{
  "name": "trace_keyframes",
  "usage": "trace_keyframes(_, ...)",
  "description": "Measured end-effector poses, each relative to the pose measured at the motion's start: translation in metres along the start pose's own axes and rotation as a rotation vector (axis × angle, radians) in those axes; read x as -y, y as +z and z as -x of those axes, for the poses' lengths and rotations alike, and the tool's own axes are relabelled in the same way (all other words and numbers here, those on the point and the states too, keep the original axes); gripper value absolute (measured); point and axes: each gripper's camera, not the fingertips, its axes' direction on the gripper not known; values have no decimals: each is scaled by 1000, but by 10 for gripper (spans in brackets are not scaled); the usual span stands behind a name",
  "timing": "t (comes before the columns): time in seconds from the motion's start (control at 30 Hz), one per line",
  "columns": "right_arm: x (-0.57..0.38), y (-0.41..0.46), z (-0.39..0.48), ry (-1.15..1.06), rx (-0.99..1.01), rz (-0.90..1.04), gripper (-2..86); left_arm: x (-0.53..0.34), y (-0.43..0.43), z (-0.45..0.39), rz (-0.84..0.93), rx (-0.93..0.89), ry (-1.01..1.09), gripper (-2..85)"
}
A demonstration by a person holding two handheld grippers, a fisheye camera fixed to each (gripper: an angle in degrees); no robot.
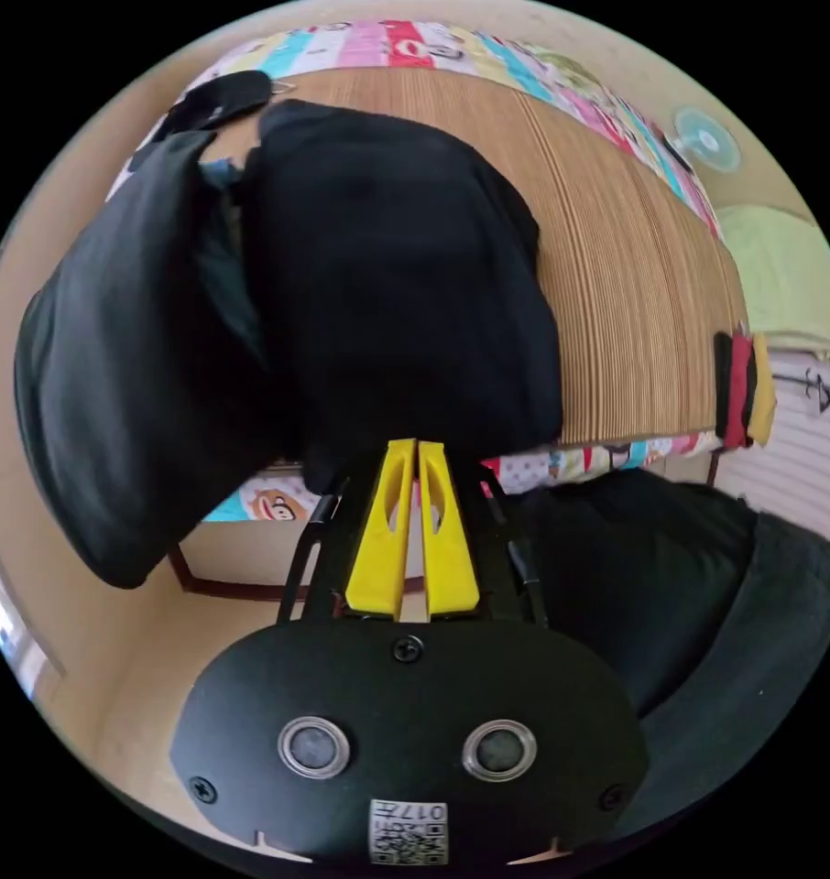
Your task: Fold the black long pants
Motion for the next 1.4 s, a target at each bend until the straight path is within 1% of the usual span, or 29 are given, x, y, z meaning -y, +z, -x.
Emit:
trace_keyframes(0.1, -30, -10, -67, 137, 206, -106, 2, -2, -37, 45, -170, -7, -163, 5)
trace_keyframes(0.2, -63, -14, -117, 271, 425, -245, 2, -11, -74, 85, -342, -53, -221, 19)
trace_keyframes(0.23, -75, -15, -130, 310, 524, -305, 2, -18, -89, 102, -404, -11, -282, 31)
trace_keyframes(0.33, -92, -15, -145, 377, 727, -433, 3, -43, -123, 152, -555, 69, -445, 82)
trace_keyframes(0.4, -92, -16, -141, 377, 806, -466, 3, -57, -131, 190, -593, 55, -536, 92)
trace_keyframes(0.5, -75, -25, -114, 304, 824, -452, 4, -72, -101, 247, -501, -7, -679, 121)
trace_keyframes(0.57, -59, -33, -91, 230, 777, -411, 4, -80, -62, 267, -444, -129, -698, 134)
trace_keyframes(0.6, -47, -38, -74, 179, 735, -377, 4, -83, -32, 273, -428, -248, -681, 134)
trace_keyframes(0.63, -36, -42, -55, 119, 700, -347, 4, -94, -15, 272, -481, -296, -694, 125)
trace_keyframes(0.67, -31, -45, -46, 80, 693, -335, 4, -103, -12, 271, -515, -282, -738, 116)
trace_keyframes(0.7, -20, -49, -26, -27, 717, -321, 4, -121, -4, 269, -575, -290, -799, 90)
trace_keyframes(0.73, -9, -53, -4, -176, 801, -297, 5, -133, 7, 275, -626, -463, -796, 54)
trace_keyframes(0.77, -4, -54, 7, -249, 854, -272, 5, -138, 14, 278, -648, -583, -783, 52)
trace_keyframes(0.8, 5, -54, 33, -388, 959, -204, 6, -149, 22, 281, -729, -802, -725, 48)
trace_keyframes(0.83, 12, -52, 63, -513, 1022, -121, 7, -158, 21, 276, -836, -954, -636, 44)
trace_keyframes(0.87, 14, -50, 79, -568, 1027, -75, 8, -159, 19, 270, -853, -1001, -579, 43)
trace_keyframes(0.9, 16, -45, 116, -668, 983, 27, 9, -159, 9, 255, -856, -1029, -461, 42)
trace_keyframes(0.93, 15, -35, 154, -730, 888, 154, 13, -154, -7, 234, -815, -1005, -312, 42)
trace_keyframes(0.97, 14, -26, 173, -749, 831, 230, 15, -150, -16, 221, -790, -985, -229, 42)
trace_keyframes(1.03, -11, 20, 249, -833, 624, 603, 29, -143, -44, 167, -760, -983, 78, 43)
trace_keyframes(1.07, -22, 33, 265, -865, 579, 692, 35, -141, -47, 155, -757, -1020, 139, 43)
trace_keyframes(1.1, -48, 56, 294, -928, 476, 823, 57, -138, -52, 134, -743, -1124, 256, 42)
trace_keyframes(1.13, -77, 75, 319, -1000, 369, 880, 89, -135, -57, 110, -711, -1219, 378, 41)
trace_keyframes(1.17, -91, 83, 330, -1040, 324, 891, 103, -135, -61, 96, -691, -1246, 440, 40)
trace_keyframes(1.23, -137, 114, 365, -1144, 201, 935, 147, -141, -83, 36, -624, -1265, 679, 39)
trace_keyframes(1.3, -153, 134, 379, -1112, 180, 976, 172, -150, -95, -9, -565, -1303, 837, 39)
trace_keyframes(1.33, -160, 145, 382, -1079, 215, 1045, 186, -157, -101, -37, -506, -1347, 942, 40)
trace_keyframes(1.37, -162, 150, 381, -1052, 237, 1090, 192, -161, -103, -50, -475, -1365, 992, 40)
trace_keyframes(1.4, -164, 160, 375, -980, 279, 1188, 204, -169, -106, -76, -414, -1373, 1074, 40)
